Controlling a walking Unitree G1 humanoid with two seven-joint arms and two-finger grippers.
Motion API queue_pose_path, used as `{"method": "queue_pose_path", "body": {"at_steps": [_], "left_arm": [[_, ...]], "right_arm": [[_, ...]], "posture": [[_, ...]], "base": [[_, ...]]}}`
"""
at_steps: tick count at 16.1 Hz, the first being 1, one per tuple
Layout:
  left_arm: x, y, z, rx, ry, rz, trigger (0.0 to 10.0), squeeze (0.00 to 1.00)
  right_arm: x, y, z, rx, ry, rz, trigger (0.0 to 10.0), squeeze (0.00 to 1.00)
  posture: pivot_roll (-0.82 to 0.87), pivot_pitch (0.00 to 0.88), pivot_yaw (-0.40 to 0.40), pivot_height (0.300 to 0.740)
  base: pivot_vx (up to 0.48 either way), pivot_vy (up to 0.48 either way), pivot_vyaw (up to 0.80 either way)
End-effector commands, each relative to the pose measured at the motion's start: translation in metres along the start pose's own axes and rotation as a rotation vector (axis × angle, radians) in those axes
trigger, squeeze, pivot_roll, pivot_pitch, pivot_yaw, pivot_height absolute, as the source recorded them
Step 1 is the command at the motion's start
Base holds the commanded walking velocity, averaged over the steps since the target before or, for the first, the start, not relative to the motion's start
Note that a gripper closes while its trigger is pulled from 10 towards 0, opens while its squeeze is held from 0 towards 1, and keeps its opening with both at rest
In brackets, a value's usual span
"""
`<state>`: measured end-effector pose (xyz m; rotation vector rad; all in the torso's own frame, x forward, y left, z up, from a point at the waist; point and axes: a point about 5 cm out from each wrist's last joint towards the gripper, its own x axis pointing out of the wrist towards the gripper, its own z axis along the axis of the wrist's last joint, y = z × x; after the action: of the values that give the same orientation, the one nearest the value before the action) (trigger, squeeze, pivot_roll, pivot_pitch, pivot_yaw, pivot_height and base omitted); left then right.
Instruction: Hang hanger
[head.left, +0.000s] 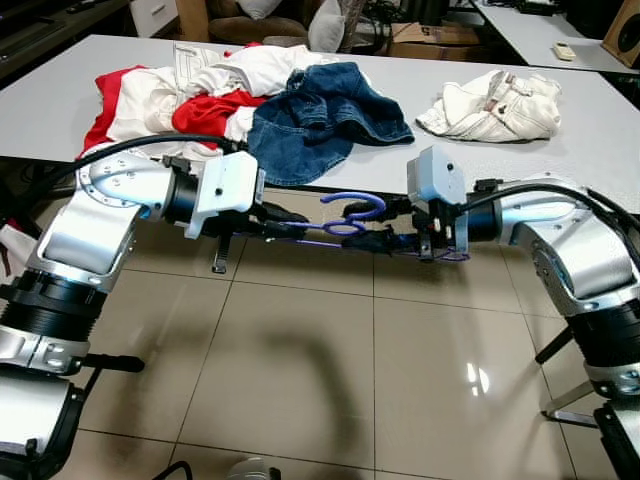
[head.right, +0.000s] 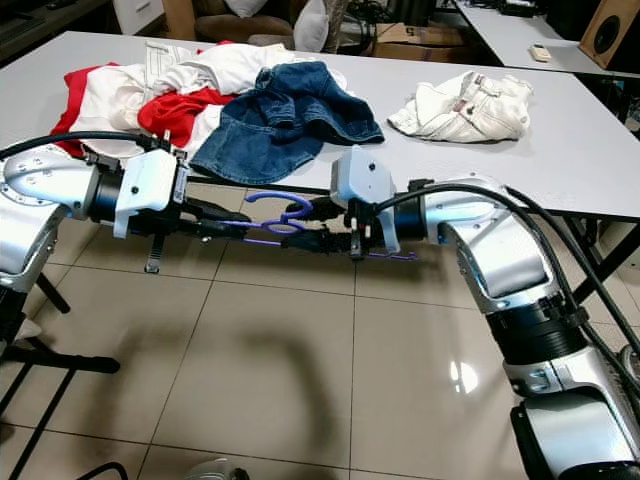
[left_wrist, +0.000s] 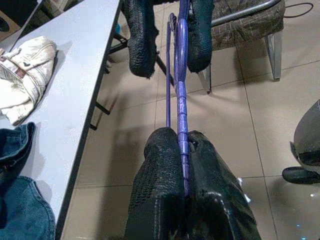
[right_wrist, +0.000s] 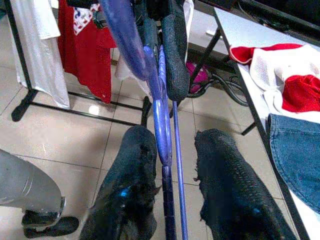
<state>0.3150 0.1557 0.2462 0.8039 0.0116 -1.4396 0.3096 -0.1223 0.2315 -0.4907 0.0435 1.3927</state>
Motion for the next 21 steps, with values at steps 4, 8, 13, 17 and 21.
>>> {"method": "queue_pose_path", "body": {"at_steps": [4,8,13,17,21], "left_arm": [[0.001,0.002,0.011,0.038,-0.019,-0.019,0.0,0.0],[0.0,0.003,0.011,0.038,-0.02,-0.011,0.0,0.0],[-0.006,0.009,0.006,0.036,-0.025,0.074,10.0,0.0],[-0.017,0.007,0.006,-0.03,-0.131,0.09,10.0,1.0],[-0.025,0.003,0.007,-0.143,-0.27,0.131,10.0,1.0]], "right_arm": [[-0.002,-0.004,0.002,0.003,-0.01,-0.009,0.0,0.0],[-0.002,-0.004,0.002,0.01,-0.014,-0.014,0.0,0.0],[-0.002,-0.003,0.0,0.021,-0.021,0.002,0.0,0.0],[-0.006,0.001,-0.005,0.038,0.0,0.005,0.0,0.0],[-0.011,0.009,-0.013,0.081,0.007,0.004,0.0,0.0]], "posture": [[-0.02,0.0,0.019,0.74],[-0.02,0.0,0.019,0.74],[-0.01,0.0,0.015,0.74],[-0.02,0.0,0.019,0.74],[-0.03,0.0,0.004,0.74]], "base": [[0.0,0.0,0.0],[0.0,0.0,0.0],[0.0,0.0,0.0],[0.0,0.0,0.0],[0.0,0.0,0.0]]}}
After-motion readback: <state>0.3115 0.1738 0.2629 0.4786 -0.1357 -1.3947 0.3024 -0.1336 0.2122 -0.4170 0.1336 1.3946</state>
